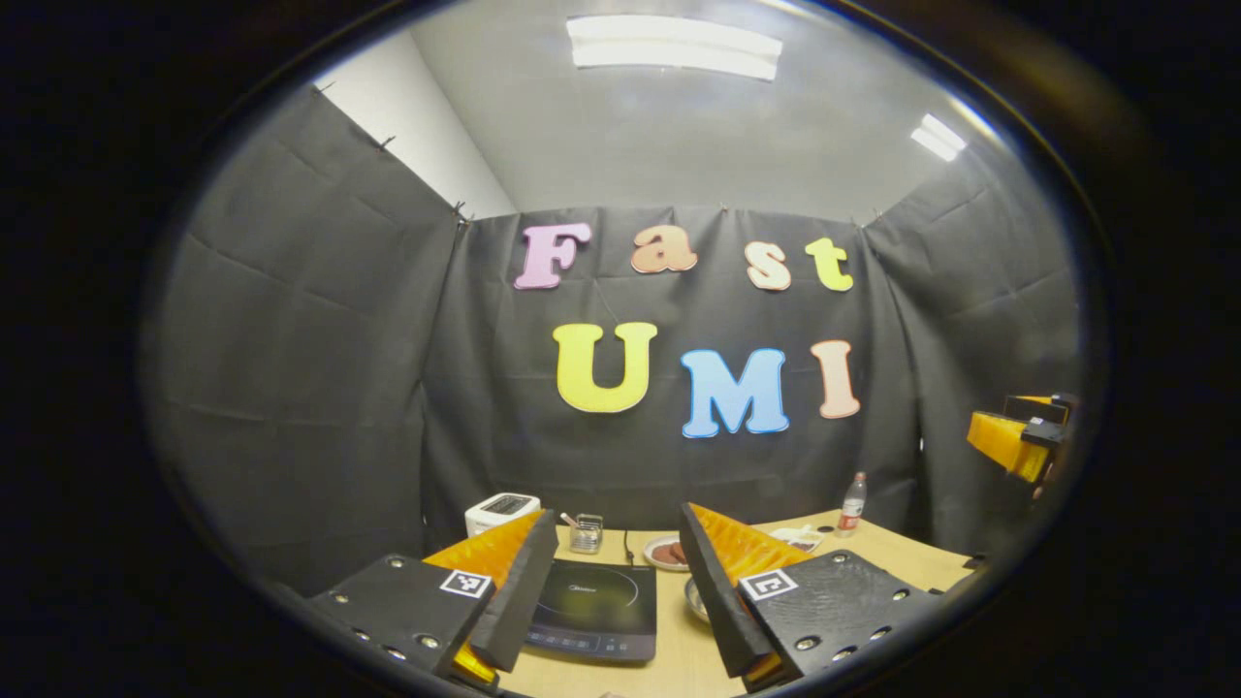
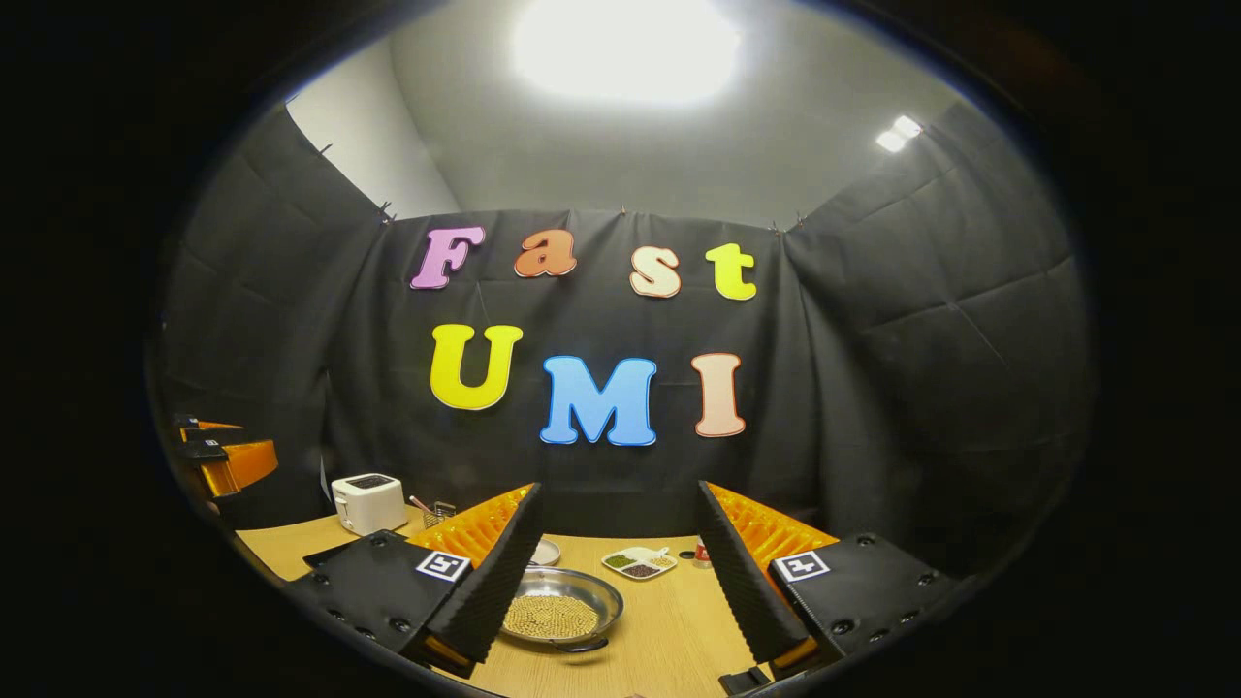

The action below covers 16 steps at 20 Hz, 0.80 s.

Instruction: First push the handle of the pot to place it horizontally, then grasp the pot with both hands and set it on the induction cooktop.

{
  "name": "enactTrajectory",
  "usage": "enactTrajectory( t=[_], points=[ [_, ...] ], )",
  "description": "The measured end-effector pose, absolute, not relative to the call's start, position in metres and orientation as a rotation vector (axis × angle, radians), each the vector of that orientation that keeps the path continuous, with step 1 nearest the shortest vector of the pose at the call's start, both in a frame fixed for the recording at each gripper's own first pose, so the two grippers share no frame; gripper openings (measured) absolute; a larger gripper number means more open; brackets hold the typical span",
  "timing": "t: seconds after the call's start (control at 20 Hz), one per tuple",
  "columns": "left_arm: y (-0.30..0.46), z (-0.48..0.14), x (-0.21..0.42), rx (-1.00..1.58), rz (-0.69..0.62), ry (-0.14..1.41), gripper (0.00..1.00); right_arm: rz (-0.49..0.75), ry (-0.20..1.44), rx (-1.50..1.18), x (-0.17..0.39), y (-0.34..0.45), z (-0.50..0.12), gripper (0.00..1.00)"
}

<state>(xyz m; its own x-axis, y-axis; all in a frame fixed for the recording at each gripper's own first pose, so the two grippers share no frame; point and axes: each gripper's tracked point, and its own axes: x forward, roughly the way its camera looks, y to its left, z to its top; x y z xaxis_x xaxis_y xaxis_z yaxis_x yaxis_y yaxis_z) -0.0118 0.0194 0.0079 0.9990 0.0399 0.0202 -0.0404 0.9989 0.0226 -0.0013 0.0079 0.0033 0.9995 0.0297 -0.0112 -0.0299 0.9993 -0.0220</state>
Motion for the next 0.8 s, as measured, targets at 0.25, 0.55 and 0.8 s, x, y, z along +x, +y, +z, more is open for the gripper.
enactTrajectory(
  t=[0.25,0.55,0.8],
  points=[
    [0.02,0.01,-0.009,0.025,0.042,-0.031,0.77,0.043,0.02,-0.024,0.005,0.009,0.002,0.98],
    [0.026,0.009,-0.005,0.026,0.045,-0.031,0.74,0.061,0.032,-0.025,0.009,0.017,-0.001,0.84],
    [0.03,0.009,-0.003,0.033,0.042,-0.034,0.77,0.059,0.026,-0.037,0.013,0.023,0.0,0.56]
  ],
)
